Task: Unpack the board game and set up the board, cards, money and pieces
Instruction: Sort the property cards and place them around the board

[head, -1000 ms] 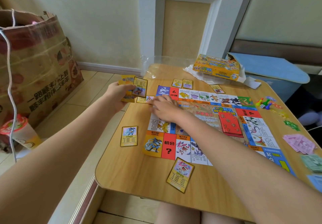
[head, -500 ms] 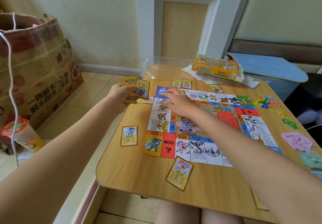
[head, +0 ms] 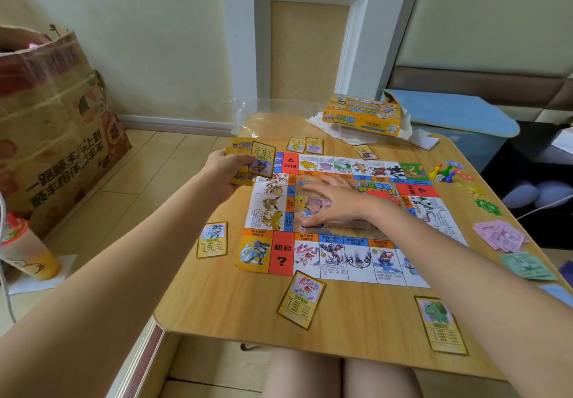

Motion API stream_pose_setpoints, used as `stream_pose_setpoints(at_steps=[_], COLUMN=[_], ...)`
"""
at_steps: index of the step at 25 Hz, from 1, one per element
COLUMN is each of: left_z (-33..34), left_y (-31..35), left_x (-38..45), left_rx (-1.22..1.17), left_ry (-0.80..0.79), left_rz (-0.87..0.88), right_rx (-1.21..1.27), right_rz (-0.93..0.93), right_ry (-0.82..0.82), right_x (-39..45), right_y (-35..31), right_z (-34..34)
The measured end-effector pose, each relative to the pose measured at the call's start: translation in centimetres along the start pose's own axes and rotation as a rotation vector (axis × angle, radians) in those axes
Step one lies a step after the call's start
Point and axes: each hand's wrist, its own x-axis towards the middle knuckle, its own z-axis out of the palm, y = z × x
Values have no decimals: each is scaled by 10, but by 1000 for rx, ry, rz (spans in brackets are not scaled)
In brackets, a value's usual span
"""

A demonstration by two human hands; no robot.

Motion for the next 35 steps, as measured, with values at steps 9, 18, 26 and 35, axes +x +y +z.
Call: stream_pose_setpoints(at_steps=[9,18,26,35], left_z=[18,25,20,9], left_y=[-2,-4,-3,-10], left_x=[-6,-8,-9,-7], left_rx=[16,26,12,30], left_ry=[-25,-25,-15,3], left_rz=[-12,-25,-19,-30], right_rx=[0,-7,23,158], right_rz=[7,8,6,-261], right_ry=[4,-7,-28,3], right_x=[-5,-2,2,-52], right_y=[9,10,7,-36], right_z=[0,-2,-2,-5])
